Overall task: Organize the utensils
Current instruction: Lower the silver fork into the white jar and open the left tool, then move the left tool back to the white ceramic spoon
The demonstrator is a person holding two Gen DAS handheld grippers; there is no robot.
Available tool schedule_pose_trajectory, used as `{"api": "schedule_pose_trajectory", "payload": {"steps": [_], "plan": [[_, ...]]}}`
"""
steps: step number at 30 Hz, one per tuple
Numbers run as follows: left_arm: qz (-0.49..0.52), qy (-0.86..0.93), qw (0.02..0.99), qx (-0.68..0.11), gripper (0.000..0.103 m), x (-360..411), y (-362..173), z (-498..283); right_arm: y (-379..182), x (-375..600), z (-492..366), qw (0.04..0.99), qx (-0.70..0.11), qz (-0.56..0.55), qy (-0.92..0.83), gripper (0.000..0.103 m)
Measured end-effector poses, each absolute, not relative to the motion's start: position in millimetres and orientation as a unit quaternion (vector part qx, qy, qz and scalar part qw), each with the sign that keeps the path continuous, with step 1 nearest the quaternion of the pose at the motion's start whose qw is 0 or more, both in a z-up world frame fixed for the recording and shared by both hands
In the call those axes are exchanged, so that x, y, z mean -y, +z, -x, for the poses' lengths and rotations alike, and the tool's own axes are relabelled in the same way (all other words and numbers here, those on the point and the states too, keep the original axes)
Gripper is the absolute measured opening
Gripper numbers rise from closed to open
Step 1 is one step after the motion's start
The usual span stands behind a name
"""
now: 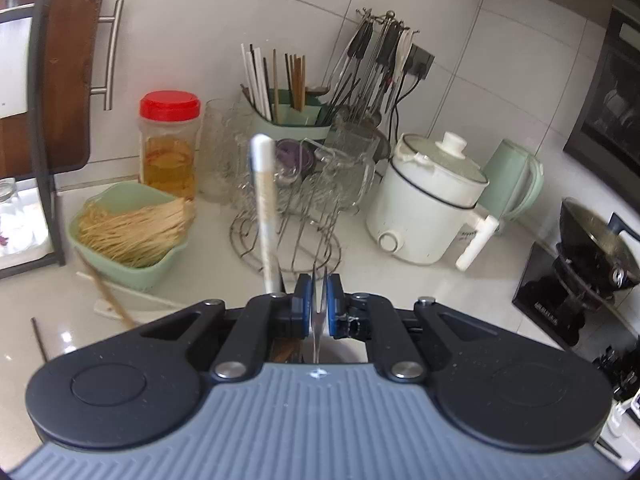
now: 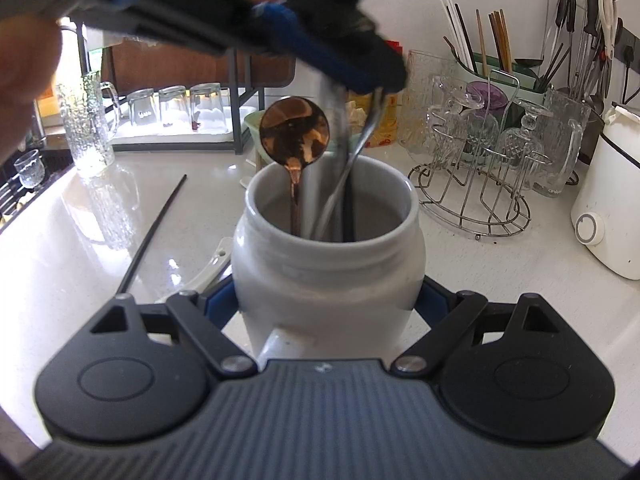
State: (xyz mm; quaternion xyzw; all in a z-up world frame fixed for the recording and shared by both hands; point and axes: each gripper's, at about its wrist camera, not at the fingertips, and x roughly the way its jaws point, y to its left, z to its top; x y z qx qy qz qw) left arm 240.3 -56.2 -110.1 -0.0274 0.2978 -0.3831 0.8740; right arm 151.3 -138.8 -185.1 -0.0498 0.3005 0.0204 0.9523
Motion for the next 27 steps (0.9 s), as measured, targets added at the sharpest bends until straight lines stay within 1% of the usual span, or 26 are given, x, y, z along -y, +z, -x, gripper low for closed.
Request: {"api": "schedule_pose_trajectory", "payload": {"steps": [9,15,16,17,19,21,25,26,27], "plan": [[0.004,-0.377,0.866,-0.328,0.009,49.2,-120.3,-224.4,-186.8,138.9,-152.2,0.952,-0.301,0.051,0.02,0.092],[0.017,-0.366,0.864,-0.345,0.01,44.7,-116.7,-227.8,-186.6,139.4,-153.3,0.951,-0.303,0.051,0.02,0.092],[0.017,-0.367,0.862,-0.349,0.012,44.3,-114.7,-229.4,-186.4,139.6,-153.4,0.951,-0.304,0.05,0.02,0.092],[0.017,-0.369,0.859,-0.355,0.017,44.0,-112.5,-230.5,-186.4,139.7,-153.7,0.951,-0.304,0.05,0.02,0.092],[0.023,-0.374,0.856,-0.357,0.024,40.9,-108.1,-230.7,-186.2,139.6,-153.9,0.951,-0.305,0.05,0.02,0.092],[0.02,-0.375,0.858,-0.352,0.028,37.5,-103.8,-227.2,-185.9,139.7,-154.4,0.95,-0.307,0.049,0.02,0.092],[0.019,-0.369,0.862,-0.347,0.029,26.7,-95.6,-218.3,-185.4,139.8,-155.4,0.949,-0.311,0.049,0.022,0.092],[0.018,-0.359,0.867,-0.345,0.035,22.7,-93.9,-216.0,-185.4,140.0,-155.7,0.949,-0.311,0.049,0.023,0.092],[0.013,-0.344,0.874,-0.343,0.037,18.7,-93.0,-213.9,-185.3,140.1,-155.9,0.948,-0.312,0.049,0.024,0.092]]}}
